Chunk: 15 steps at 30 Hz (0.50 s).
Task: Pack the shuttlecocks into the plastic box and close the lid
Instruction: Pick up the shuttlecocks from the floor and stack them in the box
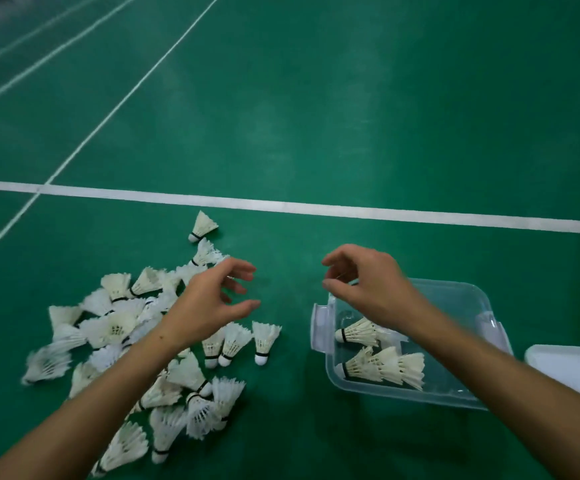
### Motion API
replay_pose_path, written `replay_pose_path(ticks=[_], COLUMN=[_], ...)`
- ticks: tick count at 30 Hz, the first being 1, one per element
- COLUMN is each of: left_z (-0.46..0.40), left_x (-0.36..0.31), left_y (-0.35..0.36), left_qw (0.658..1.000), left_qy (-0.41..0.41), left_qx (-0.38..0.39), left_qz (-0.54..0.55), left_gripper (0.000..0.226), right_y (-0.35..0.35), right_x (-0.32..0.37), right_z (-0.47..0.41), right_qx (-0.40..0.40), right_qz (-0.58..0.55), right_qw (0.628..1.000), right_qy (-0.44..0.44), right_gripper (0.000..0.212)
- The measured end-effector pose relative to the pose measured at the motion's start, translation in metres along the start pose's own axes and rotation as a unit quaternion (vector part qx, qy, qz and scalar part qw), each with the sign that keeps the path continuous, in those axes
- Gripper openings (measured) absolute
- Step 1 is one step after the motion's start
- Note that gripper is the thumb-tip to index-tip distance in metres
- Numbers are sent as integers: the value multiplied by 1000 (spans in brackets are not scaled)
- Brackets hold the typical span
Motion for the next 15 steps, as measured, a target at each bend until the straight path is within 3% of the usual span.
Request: replay_pose_path(ticks=[7,12,15], left_z=[20,17,8], left_x=[93,123,131], left_y=[-24,12,31], left_qw=[987,969,956], left_qy=[-65,-19,6], left_qx=[76,150,191], left_qz=[-126,-197,-221], left_gripper=[57,68,61], right_y=[125,190,213], right_x=[45,31,20], right_z=[-26,-29,-23], right_qx=[130,186,223], right_qz=[36,126,187], right_qw=[990,974,957], right_qy=[-51,-33,-15], right_gripper=[30,42,45])
Point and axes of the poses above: each hand's wrist, its own z-axis away from the middle knuckle, its own y-axis out of the palm, x = y × z, the point moved 6 cm from there along -z, towards the middle knuckle, and after that the axes turned 9 degrees about -x, right-handed, at the moved point
